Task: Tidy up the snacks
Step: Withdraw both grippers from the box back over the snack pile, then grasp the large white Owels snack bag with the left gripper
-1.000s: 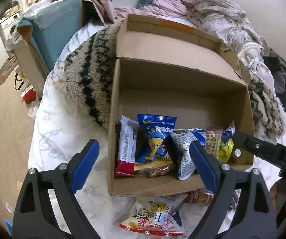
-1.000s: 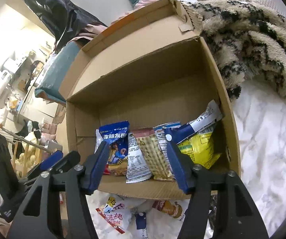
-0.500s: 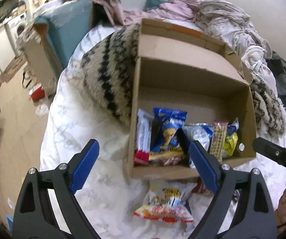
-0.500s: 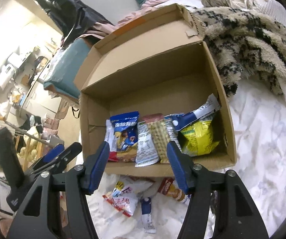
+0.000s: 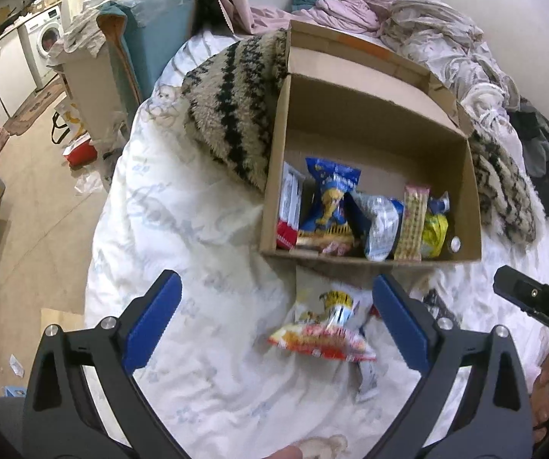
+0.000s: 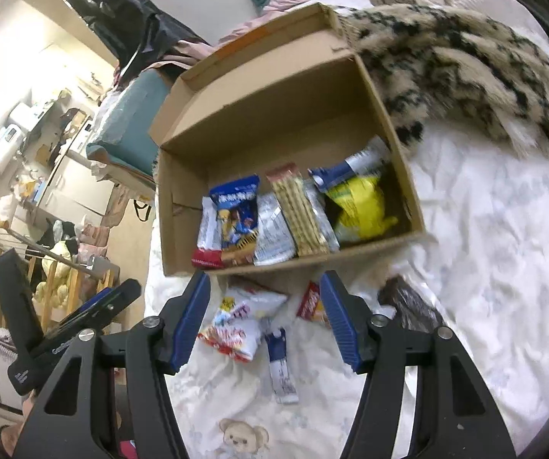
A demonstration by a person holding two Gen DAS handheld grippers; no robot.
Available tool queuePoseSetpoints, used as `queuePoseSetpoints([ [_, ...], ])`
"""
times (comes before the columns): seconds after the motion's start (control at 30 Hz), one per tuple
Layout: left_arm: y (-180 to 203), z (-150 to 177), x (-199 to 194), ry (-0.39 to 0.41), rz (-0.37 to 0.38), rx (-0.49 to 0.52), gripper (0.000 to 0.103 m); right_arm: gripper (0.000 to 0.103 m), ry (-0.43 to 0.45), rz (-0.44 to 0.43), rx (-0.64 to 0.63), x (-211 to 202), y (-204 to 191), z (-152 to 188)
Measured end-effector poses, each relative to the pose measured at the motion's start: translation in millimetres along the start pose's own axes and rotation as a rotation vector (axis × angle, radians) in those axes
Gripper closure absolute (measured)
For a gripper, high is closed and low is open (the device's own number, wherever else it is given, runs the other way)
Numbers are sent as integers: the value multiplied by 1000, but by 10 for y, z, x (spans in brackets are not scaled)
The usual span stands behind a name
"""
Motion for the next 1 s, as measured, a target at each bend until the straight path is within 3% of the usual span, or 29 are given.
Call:
queuePoseSetpoints([
  [0.27, -120, 267, -23, -48, 2, -36, 4, 37, -44, 79, 28, -53, 149, 357],
  [0.47, -49, 368, 154, -107, 6, -40, 4, 37, -78, 64, 83, -46, 262, 526],
  [0.73, 499, 510, 742, -240, 12, 107, 4, 37, -77, 50, 185, -99, 487, 515],
  [0.93, 703, 669, 1188, -338, 1, 158, 5, 37, -84, 54, 215, -83, 577, 511],
  [1.0, 707, 717, 1269, -372, 8, 133, 5, 37, -85, 54, 217, -75, 585, 506],
])
Point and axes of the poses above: each gripper's, at about its wrist camera, not at the fingertips, and x roughly the way its jaws point, y to its right, z to its underside, the point moved 10 cm from there along x, roughly the way its jaws point, and after that the axes turned 1 degree about -x, right-handed, at the moved point
